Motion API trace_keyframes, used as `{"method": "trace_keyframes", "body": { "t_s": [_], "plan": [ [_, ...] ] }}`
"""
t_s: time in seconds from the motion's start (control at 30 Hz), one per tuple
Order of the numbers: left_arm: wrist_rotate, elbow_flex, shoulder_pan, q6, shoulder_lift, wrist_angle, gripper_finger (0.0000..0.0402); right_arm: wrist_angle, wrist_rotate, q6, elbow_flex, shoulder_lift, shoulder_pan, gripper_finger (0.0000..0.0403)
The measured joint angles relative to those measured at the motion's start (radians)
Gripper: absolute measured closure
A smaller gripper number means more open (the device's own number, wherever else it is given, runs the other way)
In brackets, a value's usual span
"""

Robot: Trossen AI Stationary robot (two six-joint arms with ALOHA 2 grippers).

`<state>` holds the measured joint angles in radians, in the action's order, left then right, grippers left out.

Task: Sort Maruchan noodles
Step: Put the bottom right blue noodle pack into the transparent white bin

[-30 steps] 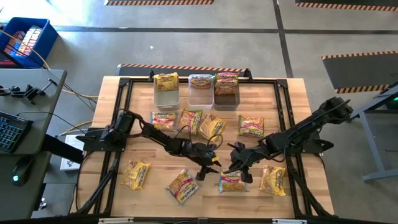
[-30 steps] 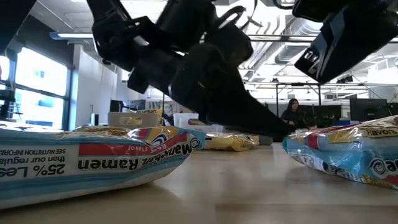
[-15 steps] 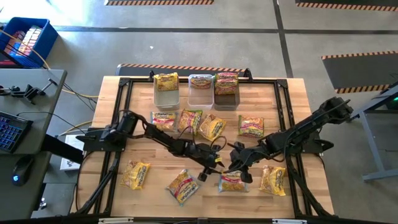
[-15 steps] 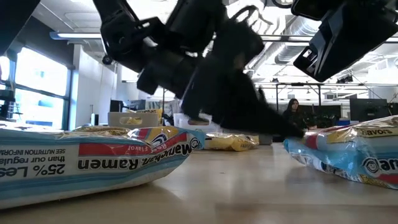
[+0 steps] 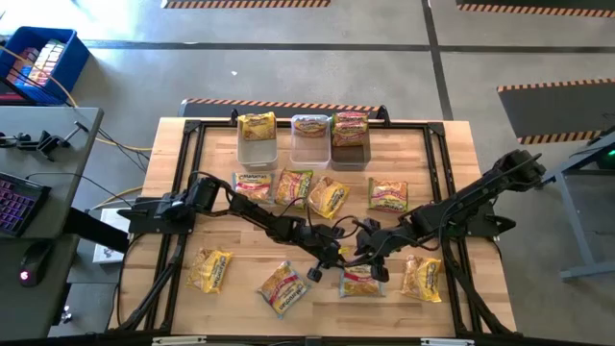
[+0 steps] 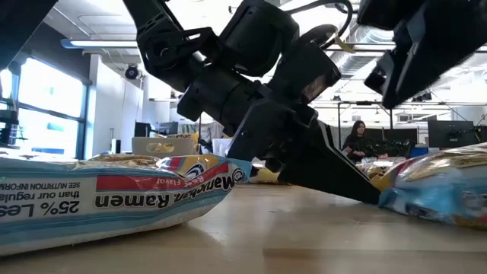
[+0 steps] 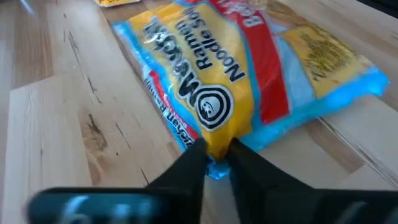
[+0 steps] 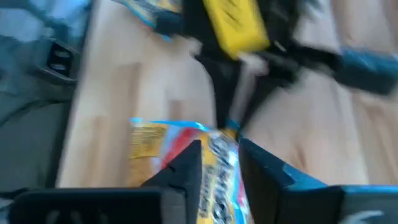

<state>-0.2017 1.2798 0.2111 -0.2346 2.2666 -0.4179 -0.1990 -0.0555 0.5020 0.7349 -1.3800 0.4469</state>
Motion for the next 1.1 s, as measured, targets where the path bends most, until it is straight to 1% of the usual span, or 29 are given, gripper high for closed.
{"method": "trace_keyframes", "body": {
  "t_s": [0.03,0.1,0.2,0.33,0.47,0.67,0.73,0.83,0.93,1.1],
  "plan": [
    [0.001,0.0,0.0,-0.01,-0.004,0.001,0.0376,-0.033,-0.011,0.022,0.0,0.0,0.0,0.0295],
    [0.008,0.0,0.0,-0.027,-0.01,0.004,0.0394,-0.105,-0.019,0.067,0.0,0.0,0.0,0.0274],
    [0.049,-0.001,0.006,-0.071,-0.029,0.01,0.0394,-0.152,-0.011,0.118,-0.001,0.0,0.0,0.0244],
    [0.133,-0.002,0.024,-0.147,-0.065,0.04,0.04,-0.139,0.018,0.119,-0.001,0.0,-0.005,0.021],
    [0.22,-0.001,0.044,-0.221,-0.107,0.062,0.0401,-0.133,0.091,0.109,-0.001,0.0,-0.038,0.0189],
    [0.314,-0.002,0.073,-0.282,-0.15,0.099,0.0401,-0.125,0.186,0.059,-0.001,0.0,-0.1,0.0168],
    [0.36,-0.002,0.082,-0.302,-0.159,0.117,0.0401,-0.123,0.231,0.039,-0.001,0.0,-0.122,0.0164],
    [0.4,-0.002,0.091,-0.319,-0.16,0.114,0.0401,-0.094,0.311,0.015,-0.001,-0.006,-0.152,0.0162],
    [0.422,-0.002,0.095,-0.32,-0.16,0.112,0.0401,-0.054,0.39,0.014,-0.001,-0.033,-0.174,0.0161],
    [0.431,-0.002,0.097,-0.317,-0.16,0.108,0.0401,-0.05,0.446,0.011,-0.001,-0.116,-0.186,0.0161]
  ]
}}
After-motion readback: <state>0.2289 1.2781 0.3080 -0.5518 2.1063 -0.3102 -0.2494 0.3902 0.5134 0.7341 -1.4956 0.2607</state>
